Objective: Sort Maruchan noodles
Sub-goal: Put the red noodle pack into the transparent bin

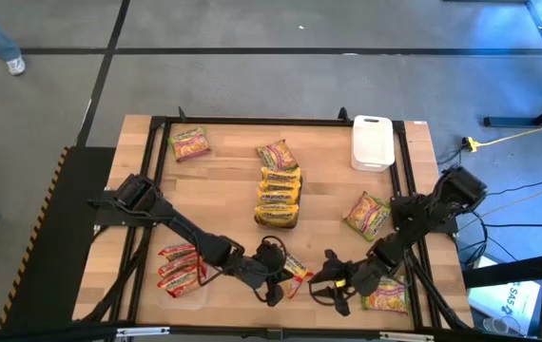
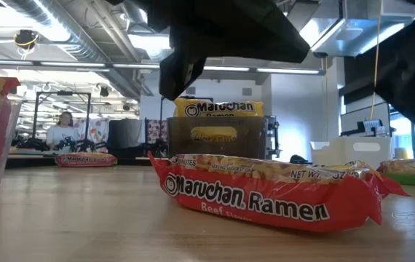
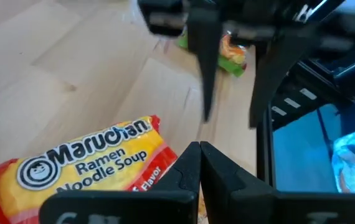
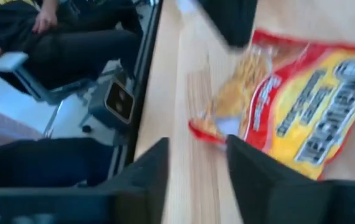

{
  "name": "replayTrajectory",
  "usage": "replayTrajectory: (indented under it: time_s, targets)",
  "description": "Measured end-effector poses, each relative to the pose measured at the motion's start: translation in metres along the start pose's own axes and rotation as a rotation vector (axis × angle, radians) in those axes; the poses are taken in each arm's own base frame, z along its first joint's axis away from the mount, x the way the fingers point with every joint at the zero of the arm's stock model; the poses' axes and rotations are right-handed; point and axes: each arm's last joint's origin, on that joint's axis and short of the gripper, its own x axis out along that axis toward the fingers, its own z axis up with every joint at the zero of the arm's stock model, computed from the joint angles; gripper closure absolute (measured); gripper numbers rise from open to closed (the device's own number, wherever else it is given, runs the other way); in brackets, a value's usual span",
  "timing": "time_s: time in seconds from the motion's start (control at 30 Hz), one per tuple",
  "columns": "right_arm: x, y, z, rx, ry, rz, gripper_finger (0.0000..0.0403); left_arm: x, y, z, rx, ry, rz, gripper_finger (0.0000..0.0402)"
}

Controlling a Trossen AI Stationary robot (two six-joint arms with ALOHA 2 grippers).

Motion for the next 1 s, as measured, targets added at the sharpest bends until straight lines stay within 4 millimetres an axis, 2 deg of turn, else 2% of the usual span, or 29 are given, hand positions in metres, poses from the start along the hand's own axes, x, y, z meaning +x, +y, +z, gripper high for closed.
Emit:
replayTrajectory:
  time_s: [0.17,0.37,0.5,0.67,0.8,1.0]
  targets:
    - [0.010,-0.006,-0.014,0.044,0.055,-0.012,0.0168,0.002,0.007,-0.001,-0.007,0.113,-0.023,0.0401]
    - [0.020,-0.014,-0.027,0.051,0.082,-0.053,0.0119,-0.003,0.023,-0.012,-0.112,0.226,0.168,0.0401]
    - [0.023,-0.020,-0.033,0.038,0.059,-0.122,0.0115,0.000,0.031,-0.023,-0.173,0.260,0.247,0.0401]
    - [0.023,-0.026,-0.029,0.049,-0.033,-0.236,0.0124,0.006,0.021,-0.031,-0.190,0.245,0.164,0.0401]
    - [0.017,-0.031,-0.014,0.059,-0.005,-0.261,0.0134,0.004,0.015,-0.035,-0.181,0.226,0.135,0.0401]
    - [-0.013,-0.030,0.013,0.142,0.103,-0.233,0.0150,0.003,0.010,-0.037,-0.157,0.196,0.130,0.0401]
